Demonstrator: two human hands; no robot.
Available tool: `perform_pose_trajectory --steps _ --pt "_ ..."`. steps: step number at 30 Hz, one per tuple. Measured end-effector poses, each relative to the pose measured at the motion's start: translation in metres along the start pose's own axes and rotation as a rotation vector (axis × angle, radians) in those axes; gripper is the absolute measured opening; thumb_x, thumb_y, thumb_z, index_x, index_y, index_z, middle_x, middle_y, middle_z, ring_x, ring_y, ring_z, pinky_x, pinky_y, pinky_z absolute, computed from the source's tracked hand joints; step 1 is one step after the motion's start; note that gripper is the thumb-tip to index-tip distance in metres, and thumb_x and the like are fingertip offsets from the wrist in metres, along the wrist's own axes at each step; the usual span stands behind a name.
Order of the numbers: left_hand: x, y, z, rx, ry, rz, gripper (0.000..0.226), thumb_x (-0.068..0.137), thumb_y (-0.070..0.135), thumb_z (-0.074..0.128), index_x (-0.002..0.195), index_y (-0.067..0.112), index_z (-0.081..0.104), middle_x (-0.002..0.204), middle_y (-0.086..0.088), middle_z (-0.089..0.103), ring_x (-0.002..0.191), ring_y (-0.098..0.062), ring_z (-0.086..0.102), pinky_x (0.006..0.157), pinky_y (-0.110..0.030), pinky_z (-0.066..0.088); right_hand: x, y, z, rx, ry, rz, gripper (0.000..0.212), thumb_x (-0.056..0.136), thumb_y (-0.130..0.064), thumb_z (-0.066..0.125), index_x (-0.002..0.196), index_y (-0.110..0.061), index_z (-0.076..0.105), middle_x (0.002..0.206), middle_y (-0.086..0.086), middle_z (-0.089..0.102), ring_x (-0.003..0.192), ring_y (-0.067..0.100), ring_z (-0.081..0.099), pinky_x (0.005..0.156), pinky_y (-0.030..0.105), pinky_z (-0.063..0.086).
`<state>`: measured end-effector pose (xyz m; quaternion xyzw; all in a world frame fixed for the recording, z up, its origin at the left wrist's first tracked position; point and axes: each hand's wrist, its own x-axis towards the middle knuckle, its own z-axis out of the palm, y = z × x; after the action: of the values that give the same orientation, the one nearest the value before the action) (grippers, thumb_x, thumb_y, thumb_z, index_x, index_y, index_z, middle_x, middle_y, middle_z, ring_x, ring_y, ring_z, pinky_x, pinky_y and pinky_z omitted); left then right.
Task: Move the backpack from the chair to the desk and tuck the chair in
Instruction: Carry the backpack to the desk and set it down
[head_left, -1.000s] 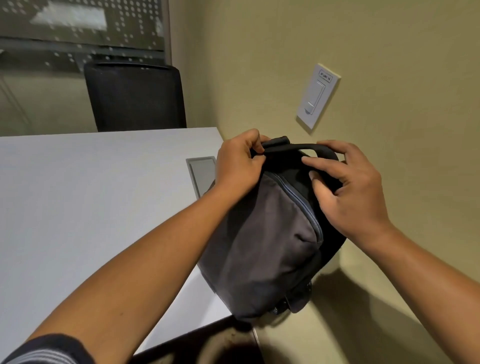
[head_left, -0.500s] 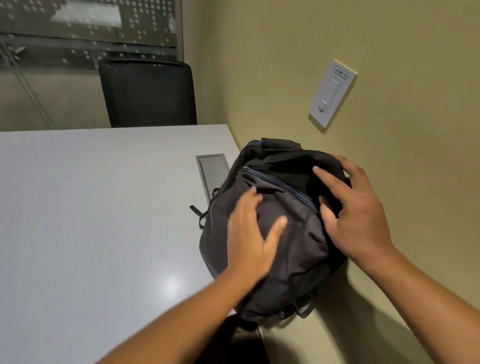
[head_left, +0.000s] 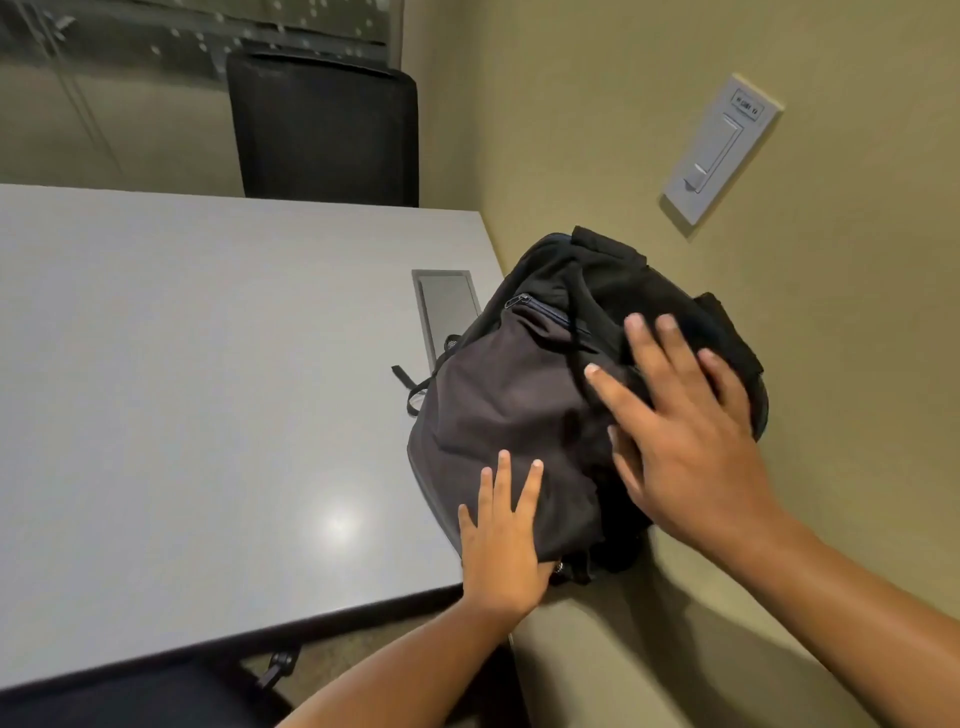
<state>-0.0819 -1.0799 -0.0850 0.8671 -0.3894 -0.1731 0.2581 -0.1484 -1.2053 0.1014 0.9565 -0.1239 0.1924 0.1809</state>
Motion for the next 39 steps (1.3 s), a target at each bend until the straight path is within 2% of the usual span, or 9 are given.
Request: perform_pose_trajectory --steps 4,7,9,12,15,22,29,33,39 --pt "0.006 -0.004 0.005 0.025 -0.009 0.025 0.121 0.082 0.038 0.076 0.146 0.048 -0.027 0.165 0.003 -0.025 0.153 -0.027 -0.014 0.12 -0.061 0.017 -0.025 -0.01 0.025 -0.057 -0.303 -0.363 0.066 0.086 -0.04 0.061 0.146 -0.018 0.044 0.165 0.009 0.019 0.153 0.028 0.01 0.124 0.044 0.007" --pt "0.01 -0.005 0.007 0.017 -0.02 0.037 0.114 0.084 0.031 0.074 0.15 0.047 -0.017 0.165 0.002 -0.023 0.154 -0.029 -0.012 0.12 -0.061 0.018 -0.03 -0.004 0.039 -0.118 -0.608 -0.4 0.089 0.074 -0.057 0.071 0.148 -0.019 0.041 0.162 0.011 0.027 0.151 0.03 0.018 0.124 0.046 0.013" --pt "0.014 -0.006 0.007 0.018 -0.032 0.06 0.11 0.085 0.027 0.073 0.151 0.048 -0.014 0.165 0.002 -0.023 0.154 -0.03 -0.011 0.119 -0.061 0.018 -0.028 0.0 0.045 -0.154 -0.712 -0.375 0.084 0.08 -0.054 0.066 0.151 -0.022 0.036 0.162 0.011 0.026 0.15 0.032 0.021 0.122 0.048 0.014" --pt "0.025 -0.01 0.003 0.021 -0.047 0.091 0.107 0.087 0.024 0.071 0.151 0.048 -0.01 0.166 0.004 -0.02 0.154 -0.029 -0.009 0.118 -0.06 0.021 -0.024 0.001 0.052 -0.165 -0.707 -0.302 0.056 0.092 -0.034 0.05 0.147 -0.024 0.044 0.153 0.013 0.044 0.143 0.034 0.037 0.118 0.048 0.025" --pt "0.041 -0.016 -0.007 0.04 -0.064 0.108 0.103 0.087 0.021 0.072 0.152 0.048 -0.003 0.167 0.006 -0.016 0.154 -0.027 -0.006 0.116 -0.06 0.028 -0.023 0.0 0.064 -0.142 -0.731 -0.244 0.052 0.099 -0.029 0.033 0.151 -0.024 0.036 0.158 0.013 0.036 0.148 0.034 0.026 0.12 0.046 0.019" --pt "0.09 -0.039 -0.047 0.044 -0.177 0.149 0.1 0.082 0.037 0.076 0.155 0.044 0.008 0.169 0.004 -0.005 0.154 -0.024 0.005 0.117 -0.056 0.028 -0.015 -0.009 0.08 -0.112 -0.692 -0.13 0.053 0.1 -0.025 0.025 0.153 -0.023 0.029 0.16 0.009 0.033 0.15 0.032 0.022 0.119 0.044 0.017" --pt "0.068 -0.067 -0.034 -0.006 -0.119 0.099 0.11 0.077 0.061 0.072 0.157 0.031 0.002 0.169 0.001 -0.006 0.154 -0.029 -0.003 0.118 -0.058 0.026 -0.017 -0.006 0.084 -0.114 -0.718 -0.131 0.055 0.1 -0.023 0.027 0.155 -0.022 0.024 0.163 0.008 0.025 0.152 0.032 0.014 0.121 0.044 0.011" --pt "0.046 -0.074 -0.018 -0.256 -0.124 -0.069 0.108 0.081 0.055 0.072 0.155 0.042 -0.006 0.167 0.002 -0.018 0.153 -0.035 -0.005 0.118 -0.055 0.028 -0.021 -0.004 0.086 -0.141 -0.742 -0.143 0.056 0.099 -0.024 0.027 0.155 -0.021 0.023 0.164 0.009 0.024 0.152 0.033 0.013 0.122 0.046 0.011" --pt "0.037 -0.069 -0.007 -0.371 -0.144 -0.104 0.095 0.093 0.042 0.065 0.153 0.045 -0.008 0.166 0.004 -0.022 0.154 -0.031 -0.002 0.119 -0.052 0.03 -0.017 -0.001 0.097 -0.135 -0.761 -0.133 0.056 0.1 -0.023 0.023 0.156 -0.023 0.02 0.165 0.007 0.021 0.153 0.029 0.01 0.121 0.046 0.008"
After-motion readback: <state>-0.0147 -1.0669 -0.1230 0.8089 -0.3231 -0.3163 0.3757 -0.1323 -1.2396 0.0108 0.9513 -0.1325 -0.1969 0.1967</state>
